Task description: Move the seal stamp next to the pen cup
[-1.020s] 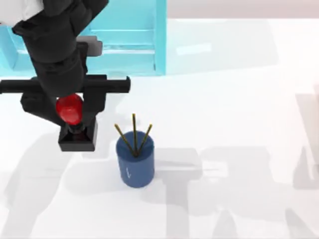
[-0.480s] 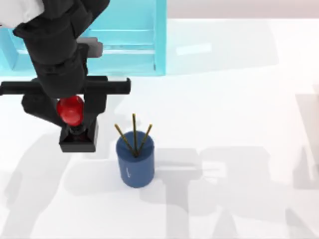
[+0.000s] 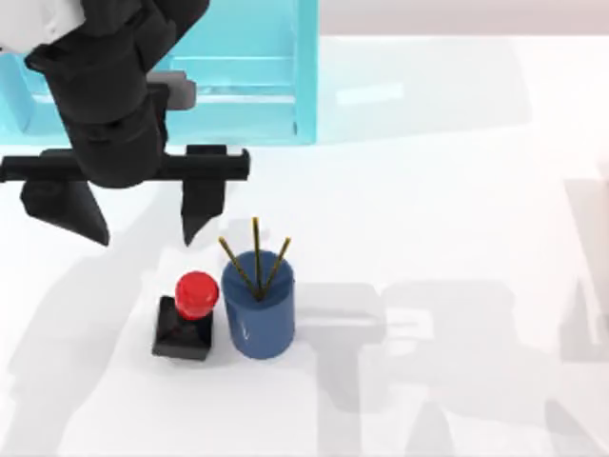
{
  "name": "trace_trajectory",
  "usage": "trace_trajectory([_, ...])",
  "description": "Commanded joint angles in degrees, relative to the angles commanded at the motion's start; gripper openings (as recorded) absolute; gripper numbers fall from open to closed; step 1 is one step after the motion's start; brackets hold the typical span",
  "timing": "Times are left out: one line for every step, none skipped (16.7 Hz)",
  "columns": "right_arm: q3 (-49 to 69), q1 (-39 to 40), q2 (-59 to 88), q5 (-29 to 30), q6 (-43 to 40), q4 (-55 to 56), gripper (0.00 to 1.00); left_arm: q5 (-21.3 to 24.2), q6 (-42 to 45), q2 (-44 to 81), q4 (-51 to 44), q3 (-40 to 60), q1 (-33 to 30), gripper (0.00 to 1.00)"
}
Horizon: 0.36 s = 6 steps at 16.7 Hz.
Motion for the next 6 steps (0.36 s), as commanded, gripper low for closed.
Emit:
trace_trajectory([0.0, 0.0, 0.0, 0.0, 0.0, 0.0, 1.00, 0.0, 0.0, 0.0, 0.0, 0.0, 0.0, 1.00])
trace_trajectory([0.0, 0.0, 0.0, 0.0, 0.0, 0.0, 1.00, 0.0, 0.0, 0.0, 0.0, 0.0, 0.0, 1.00])
trace_trajectory([0.0, 0.0, 0.0, 0.0, 0.0, 0.0, 1.00, 0.0, 0.0, 0.0, 0.0, 0.0, 0.0, 1.00])
trace_trajectory([0.0, 0.0, 0.0, 0.0, 0.0, 0.0, 1.00, 0.0, 0.0, 0.0, 0.0, 0.0, 0.0, 1.00])
trace_trajectory([0.0, 0.0, 0.0, 0.0, 0.0, 0.0, 1.00, 0.0, 0.0, 0.0, 0.0, 0.0, 0.0, 1.00])
trace_trajectory([0.0, 0.0, 0.0, 0.0, 0.0, 0.0, 1.00, 0.0, 0.0, 0.0, 0.0, 0.0, 0.0, 1.00])
